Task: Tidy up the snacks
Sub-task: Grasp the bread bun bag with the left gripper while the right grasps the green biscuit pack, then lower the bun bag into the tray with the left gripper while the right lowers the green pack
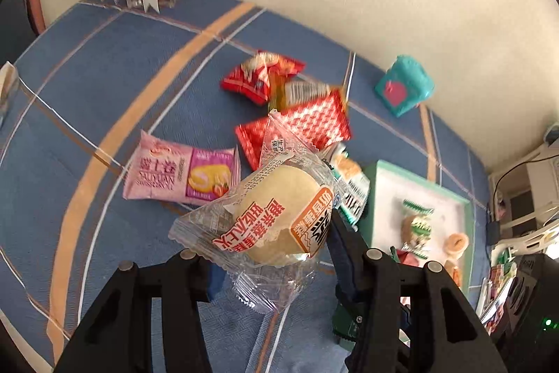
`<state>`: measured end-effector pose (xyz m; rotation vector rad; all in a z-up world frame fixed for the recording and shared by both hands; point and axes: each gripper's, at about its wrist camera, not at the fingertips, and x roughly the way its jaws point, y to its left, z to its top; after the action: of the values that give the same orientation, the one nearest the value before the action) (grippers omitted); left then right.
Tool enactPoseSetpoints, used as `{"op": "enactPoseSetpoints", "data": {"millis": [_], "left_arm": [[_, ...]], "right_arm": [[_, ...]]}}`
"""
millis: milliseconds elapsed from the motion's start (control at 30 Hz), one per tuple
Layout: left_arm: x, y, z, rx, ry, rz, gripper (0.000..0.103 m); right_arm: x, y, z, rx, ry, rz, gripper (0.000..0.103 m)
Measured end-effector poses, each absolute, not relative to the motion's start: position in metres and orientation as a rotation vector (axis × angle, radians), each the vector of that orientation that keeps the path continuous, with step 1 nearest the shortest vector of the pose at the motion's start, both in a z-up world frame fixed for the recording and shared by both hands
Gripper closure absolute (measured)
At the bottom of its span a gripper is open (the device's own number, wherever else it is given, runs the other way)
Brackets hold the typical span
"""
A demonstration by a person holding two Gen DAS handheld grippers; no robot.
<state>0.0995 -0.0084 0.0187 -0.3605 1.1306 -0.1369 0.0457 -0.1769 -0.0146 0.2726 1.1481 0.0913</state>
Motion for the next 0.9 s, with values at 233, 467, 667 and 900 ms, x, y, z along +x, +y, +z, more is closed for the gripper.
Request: {"op": "enactPoseSetpoints", "data": {"millis": [233, 467, 667, 900], "left_arm": [[0.091, -0.009, 0.035, -0.381, 1.076, -0.126, 0.050], [0.095, -0.033, 0.039, -0.364, 1.082, -0.174, 0.050], [0.098, -0.079, 0.044, -0.311, 1.084, -0.261, 0.050], [0.105, -0.123, 0.044, -0.228, 1.077, -0.314, 0.050]], "right_arm": [[0.041, -0.182, -0.002, 0.262, 1.130, 0.083, 0.077], [0.044, -0.216, 0.002, 0.320, 1.115, 0.019, 0.077], [0.044, -0.268, 0.003, 0.396, 1.097, -0.090, 0.077], [0.042, -0.321, 0.006, 0.482, 1.058, -0.176, 0.077]]}}
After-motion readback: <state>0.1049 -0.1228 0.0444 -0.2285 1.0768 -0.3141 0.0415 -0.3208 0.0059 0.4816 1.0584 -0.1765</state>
